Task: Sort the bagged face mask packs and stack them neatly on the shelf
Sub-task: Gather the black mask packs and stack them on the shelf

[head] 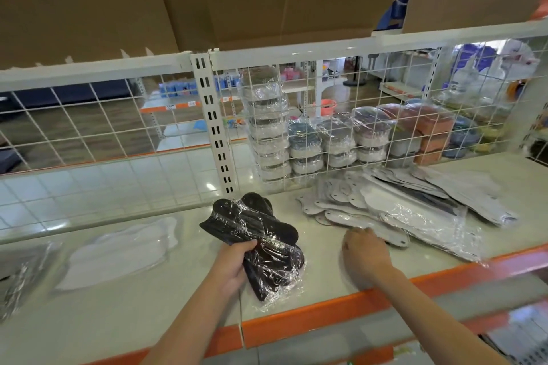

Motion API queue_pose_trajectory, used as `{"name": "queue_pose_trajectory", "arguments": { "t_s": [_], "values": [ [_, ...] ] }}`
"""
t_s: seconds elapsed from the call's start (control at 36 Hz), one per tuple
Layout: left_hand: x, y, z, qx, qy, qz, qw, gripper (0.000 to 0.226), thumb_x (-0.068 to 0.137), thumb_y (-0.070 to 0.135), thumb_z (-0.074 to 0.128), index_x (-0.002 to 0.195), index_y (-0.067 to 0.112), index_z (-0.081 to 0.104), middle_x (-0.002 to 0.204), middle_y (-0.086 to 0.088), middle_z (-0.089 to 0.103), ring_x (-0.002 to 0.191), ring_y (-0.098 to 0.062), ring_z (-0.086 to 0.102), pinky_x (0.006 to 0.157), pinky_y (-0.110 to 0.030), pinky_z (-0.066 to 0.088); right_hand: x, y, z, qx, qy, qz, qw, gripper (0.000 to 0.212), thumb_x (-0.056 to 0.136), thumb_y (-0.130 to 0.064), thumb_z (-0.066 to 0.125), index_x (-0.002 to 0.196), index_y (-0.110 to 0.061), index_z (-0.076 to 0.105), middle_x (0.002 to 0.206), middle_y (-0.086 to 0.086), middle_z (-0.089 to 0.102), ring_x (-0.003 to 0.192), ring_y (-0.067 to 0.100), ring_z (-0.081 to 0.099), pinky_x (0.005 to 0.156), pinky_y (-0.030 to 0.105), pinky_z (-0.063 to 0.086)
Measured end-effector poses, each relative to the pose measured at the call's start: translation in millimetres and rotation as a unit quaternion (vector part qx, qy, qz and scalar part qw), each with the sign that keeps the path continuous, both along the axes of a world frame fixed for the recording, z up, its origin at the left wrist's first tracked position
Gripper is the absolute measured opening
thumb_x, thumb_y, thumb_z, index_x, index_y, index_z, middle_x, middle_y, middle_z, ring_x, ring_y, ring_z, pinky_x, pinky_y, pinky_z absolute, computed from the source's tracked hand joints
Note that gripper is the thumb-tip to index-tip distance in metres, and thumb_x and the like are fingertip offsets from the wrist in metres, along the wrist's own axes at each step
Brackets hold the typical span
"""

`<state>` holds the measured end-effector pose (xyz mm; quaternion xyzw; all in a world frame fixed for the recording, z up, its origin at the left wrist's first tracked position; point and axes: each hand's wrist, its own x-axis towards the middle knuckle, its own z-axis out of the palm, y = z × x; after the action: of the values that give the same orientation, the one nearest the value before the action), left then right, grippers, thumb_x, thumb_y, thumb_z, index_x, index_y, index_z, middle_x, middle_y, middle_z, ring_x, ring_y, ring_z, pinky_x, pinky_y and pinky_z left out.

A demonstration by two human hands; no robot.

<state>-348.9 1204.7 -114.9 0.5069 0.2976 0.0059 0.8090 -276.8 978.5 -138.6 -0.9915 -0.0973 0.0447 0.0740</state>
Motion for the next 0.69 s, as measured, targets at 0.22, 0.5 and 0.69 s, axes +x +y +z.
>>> {"name": "queue_pose_trajectory", "arguments": {
  "t_s": [0.22, 0.5, 0.69],
  "values": [
    [0.3, 0.4, -3.1, 0.014, -0.003, -0.020, 1.000, 0.021, 0.088, -0.009, 0.051, 0.107, -0.003, 0.058, 0.095, -0.018, 0.066, 0.087, -0.029, 0.063, 0.079, -0.039, 0.050, 24.8, -20.5, -6.3, -0.008, -0.061, -0.036, 0.997, 0.033, 0.096, -0.021, 0.037, 0.128, -0.015, 0.046, 0.135, 0.004, 0.043, 0.130, 0.023, 0.036, 0.103, 0.036, 0.033],
    [-5.4, 4.7, 0.1, 0.012, -0.014, -0.036, 0.999, 0.019, 0.089, -0.009, 0.049, 0.104, -0.003, 0.059, 0.095, -0.019, 0.066, 0.088, -0.030, 0.062, 0.087, -0.043, 0.049, 43.0, -36.3, -3.3, -0.031, -0.047, -0.035, 0.998, 0.028, 0.095, -0.022, 0.040, 0.115, -0.011, 0.057, 0.124, 0.007, 0.055, 0.113, 0.026, 0.056, 0.088, 0.034, 0.046],
    [-6.7, 4.9, 0.0, 0.022, -0.007, -0.034, 0.999, 0.024, 0.088, -0.009, 0.050, 0.111, -0.006, 0.057, 0.101, -0.021, 0.066, 0.092, -0.032, 0.062, 0.087, -0.043, 0.049, 47.1, -50.0, 2.3, -0.082, -0.015, 0.018, 0.996, 0.028, 0.093, -0.018, 0.046, 0.117, -0.010, 0.058, 0.127, 0.007, 0.053, 0.115, 0.024, 0.055, 0.092, 0.031, 0.044]
  ]
}}
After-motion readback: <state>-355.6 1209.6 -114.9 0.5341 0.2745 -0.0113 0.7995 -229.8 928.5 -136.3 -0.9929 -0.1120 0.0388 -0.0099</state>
